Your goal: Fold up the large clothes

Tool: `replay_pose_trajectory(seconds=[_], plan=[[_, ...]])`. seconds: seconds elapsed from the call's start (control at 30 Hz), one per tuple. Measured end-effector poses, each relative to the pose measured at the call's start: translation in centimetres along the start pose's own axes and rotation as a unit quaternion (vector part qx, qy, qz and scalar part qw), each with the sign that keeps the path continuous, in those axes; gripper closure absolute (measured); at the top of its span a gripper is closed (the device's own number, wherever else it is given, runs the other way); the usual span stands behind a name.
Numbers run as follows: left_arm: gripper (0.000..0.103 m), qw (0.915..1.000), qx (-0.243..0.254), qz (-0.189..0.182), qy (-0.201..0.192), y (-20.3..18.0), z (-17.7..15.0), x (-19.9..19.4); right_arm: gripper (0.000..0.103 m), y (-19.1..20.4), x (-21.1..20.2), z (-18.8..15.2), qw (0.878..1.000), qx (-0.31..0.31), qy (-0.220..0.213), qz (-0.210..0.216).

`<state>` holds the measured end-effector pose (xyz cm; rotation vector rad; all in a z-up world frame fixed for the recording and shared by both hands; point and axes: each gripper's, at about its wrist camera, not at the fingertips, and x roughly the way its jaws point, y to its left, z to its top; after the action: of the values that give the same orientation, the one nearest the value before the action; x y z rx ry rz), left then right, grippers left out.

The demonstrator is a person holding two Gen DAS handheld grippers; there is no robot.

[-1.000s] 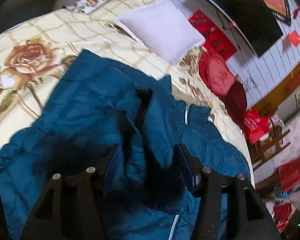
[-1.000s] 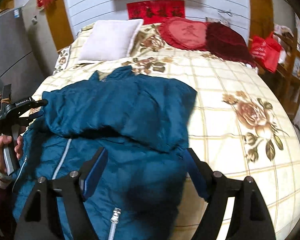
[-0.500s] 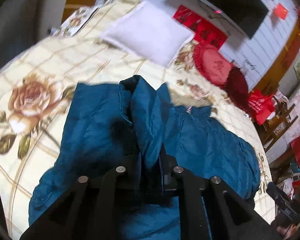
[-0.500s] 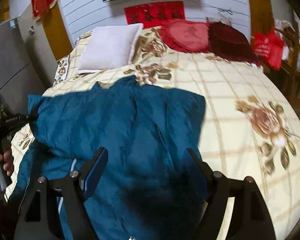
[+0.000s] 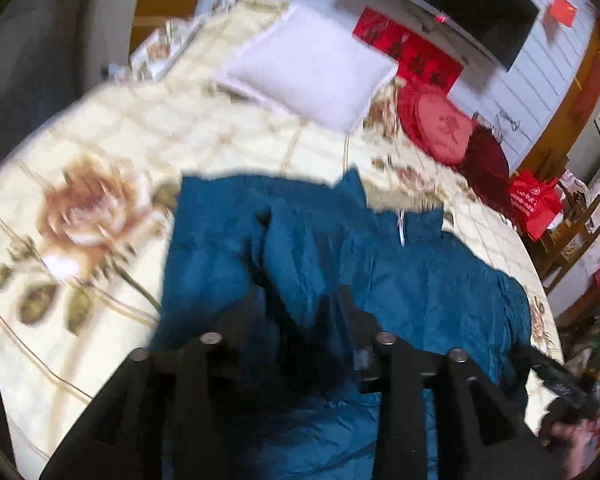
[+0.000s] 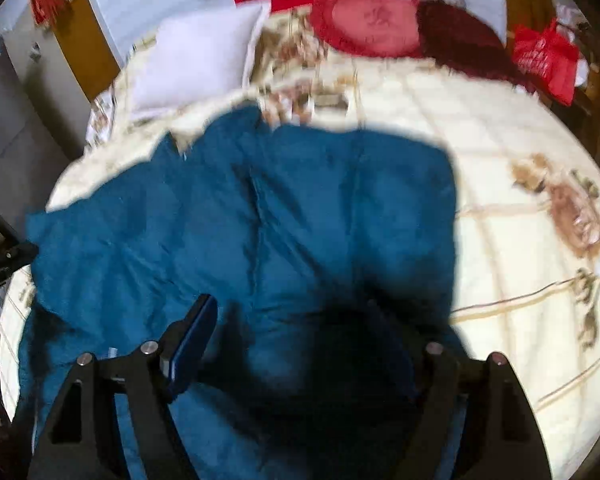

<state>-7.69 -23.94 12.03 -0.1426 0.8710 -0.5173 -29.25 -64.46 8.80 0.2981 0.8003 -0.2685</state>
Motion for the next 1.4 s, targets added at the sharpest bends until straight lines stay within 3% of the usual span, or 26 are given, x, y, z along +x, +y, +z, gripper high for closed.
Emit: replay_pose_trajectory(seconds=[0.1, 0.23, 0.47, 0.8, 0.93, 1.0, 1.13, 1.23, 1.4], plan=[[0.019, 0.9992, 0.026, 0.007, -0.028, -1.1, 0.1, -1.1, 0.023, 0.5, -1.7, 1.0, 1.0, -0.007, -0.024, -0.01], [0.019, 0.9987, 0.045, 0.018, -0.018, -2.5, -0.6, 0.6, 0.023, 2.1, -0.9, 2.4, 0.999, -0.02, -0.023, -0.015], [0.019, 0.9901, 0.096, 0.102, 0.012, -3.8, -2.7, 6.0, 0.023, 3.4, 4.4, 4.0, 0.999, -0.019, -0.007, -0.046], [0.011, 0.9899, 0.094, 0.102, 0.028, -3.6, -3.8, 8.4, 0.015, 1.6, 9.0, 2.9, 0.998, -0.019, -0.01, -0.064], [0.011, 0.9886, 0.098, 0.11, 0.034, -3.7, -3.9, 8.7, 0.015, 2.0, 8.1, 3.6, 0.997, -0.004, 0.012, -0.072], [0.011, 0.9889, 0.096, 0.108, 0.036, -3.6, -3.9, 8.7, 0.015, 2.3, 6.6, 3.7, 0.998, 0.01, -0.005, -0.054], [0.011, 0.9897, 0.089, 0.105, 0.038, -3.5, -3.8, 8.8, 0.015, 4.8, 4.0, 4.3, 0.998, 0.011, -0.049, -0.023], [0.011, 0.9897, 0.089, 0.106, 0.037, -3.5, -3.9, 8.8, 0.015, 7.6, 5.4, 4.9, 0.999, -0.026, -0.027, -0.005], [0.011, 0.9891, 0.093, 0.108, 0.037, -3.6, -3.9, 9.0, 0.015, 10.4, 9.7, 4.8, 0.996, -0.08, 0.003, -0.041]])
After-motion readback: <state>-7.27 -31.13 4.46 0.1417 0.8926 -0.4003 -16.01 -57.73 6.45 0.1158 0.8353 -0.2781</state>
